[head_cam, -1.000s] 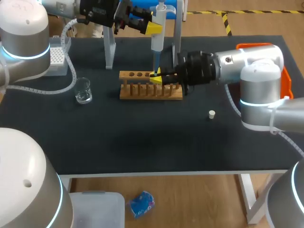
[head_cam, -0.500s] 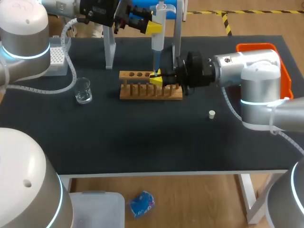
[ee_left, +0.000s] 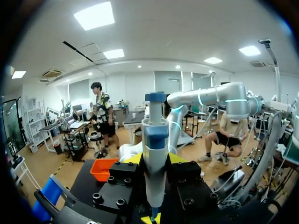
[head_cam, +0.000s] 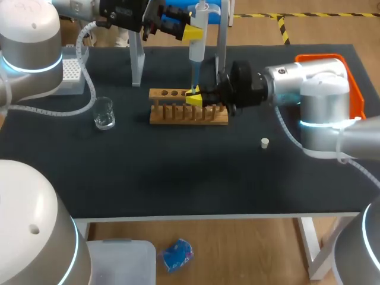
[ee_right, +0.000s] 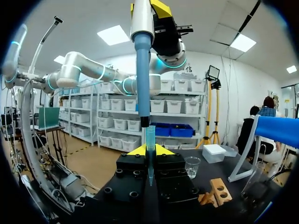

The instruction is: Invert the test tube, pick up the pipette, mount the tip to pipette, aspirate from beaker and dispense into the tube, eject the tip, return the pipette, and cap with the stopper.

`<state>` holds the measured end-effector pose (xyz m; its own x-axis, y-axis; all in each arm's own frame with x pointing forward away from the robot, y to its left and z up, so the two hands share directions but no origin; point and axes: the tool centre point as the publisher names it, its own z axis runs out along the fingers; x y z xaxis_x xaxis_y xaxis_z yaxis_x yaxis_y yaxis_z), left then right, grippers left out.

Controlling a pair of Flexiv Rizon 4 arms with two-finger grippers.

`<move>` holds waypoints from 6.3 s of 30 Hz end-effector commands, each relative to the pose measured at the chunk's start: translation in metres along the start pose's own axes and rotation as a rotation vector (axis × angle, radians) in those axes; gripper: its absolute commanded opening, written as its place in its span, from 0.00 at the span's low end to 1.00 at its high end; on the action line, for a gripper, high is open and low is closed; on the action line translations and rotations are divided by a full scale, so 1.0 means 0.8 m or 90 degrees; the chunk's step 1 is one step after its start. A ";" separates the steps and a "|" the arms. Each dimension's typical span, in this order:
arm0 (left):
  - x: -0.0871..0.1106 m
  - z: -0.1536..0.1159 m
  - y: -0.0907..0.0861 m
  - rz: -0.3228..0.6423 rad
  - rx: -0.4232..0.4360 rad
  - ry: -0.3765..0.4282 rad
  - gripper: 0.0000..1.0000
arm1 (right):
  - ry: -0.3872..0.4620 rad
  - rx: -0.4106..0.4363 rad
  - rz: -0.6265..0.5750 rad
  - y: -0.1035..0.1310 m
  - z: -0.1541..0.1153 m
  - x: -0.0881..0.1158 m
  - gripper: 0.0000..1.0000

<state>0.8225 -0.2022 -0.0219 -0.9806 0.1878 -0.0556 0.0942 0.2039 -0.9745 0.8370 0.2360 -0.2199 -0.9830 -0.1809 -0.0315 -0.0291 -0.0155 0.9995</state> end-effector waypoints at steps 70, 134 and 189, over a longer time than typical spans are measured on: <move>0.001 0.000 0.005 -0.001 -0.001 0.000 0.00 | -0.035 0.031 -0.121 0.001 -0.011 0.002 0.00; 0.001 0.000 0.005 -0.001 -0.001 0.000 0.00 | -0.043 -0.038 -0.054 0.038 -0.010 0.002 0.00; 0.001 0.000 0.005 -0.001 -0.001 0.000 0.00 | -0.103 0.140 -0.063 -0.077 -0.094 0.027 1.00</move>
<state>0.8220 -0.2019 -0.0263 -0.9809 0.1869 -0.0543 0.0933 0.2067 -0.9740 0.8319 0.1594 -0.2834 -0.9891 -0.0311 -0.1439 -0.1472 0.1901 0.9707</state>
